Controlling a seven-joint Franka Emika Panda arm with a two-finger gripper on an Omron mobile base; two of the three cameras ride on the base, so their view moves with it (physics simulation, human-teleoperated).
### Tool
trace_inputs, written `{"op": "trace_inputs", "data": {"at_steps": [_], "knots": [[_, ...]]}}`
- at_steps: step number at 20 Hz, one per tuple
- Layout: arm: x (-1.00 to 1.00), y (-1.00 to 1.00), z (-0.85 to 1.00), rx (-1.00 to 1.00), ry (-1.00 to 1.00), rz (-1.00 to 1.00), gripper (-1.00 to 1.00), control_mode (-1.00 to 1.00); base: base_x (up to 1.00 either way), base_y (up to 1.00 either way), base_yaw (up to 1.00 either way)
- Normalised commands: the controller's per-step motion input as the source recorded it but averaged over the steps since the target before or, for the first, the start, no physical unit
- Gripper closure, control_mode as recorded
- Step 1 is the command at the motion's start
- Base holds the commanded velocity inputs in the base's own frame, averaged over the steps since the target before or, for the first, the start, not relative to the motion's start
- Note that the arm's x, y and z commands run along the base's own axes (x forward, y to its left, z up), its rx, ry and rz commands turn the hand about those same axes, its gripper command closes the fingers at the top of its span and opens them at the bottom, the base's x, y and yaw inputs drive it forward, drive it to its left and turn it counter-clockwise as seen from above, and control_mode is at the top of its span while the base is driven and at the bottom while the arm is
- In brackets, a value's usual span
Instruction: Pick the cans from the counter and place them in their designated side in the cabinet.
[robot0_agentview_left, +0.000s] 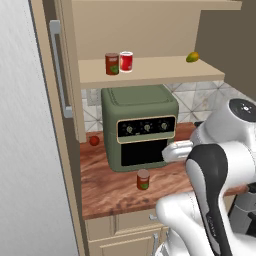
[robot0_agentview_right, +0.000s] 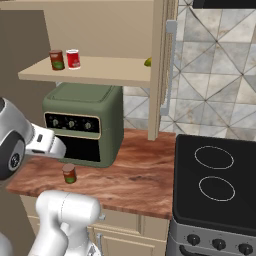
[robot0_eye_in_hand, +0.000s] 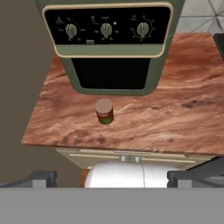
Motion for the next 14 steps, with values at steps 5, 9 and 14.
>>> {"op": "trace_inputs", "data": {"at_steps": [5,9,14], "knots": [[0.20,0.12,-0.14,0.00,0.04,-0.03,-1.00,-1.00,0.00,0.00,0.00],[0.17,0.12,-0.15,0.00,0.03,-0.01,-1.00,-1.00,0.00,0.00,0.00],[0.15,0.12,-0.16,0.00,0.01,0.00,-1.00,-1.00,0.00,0.00,0.00]]}}
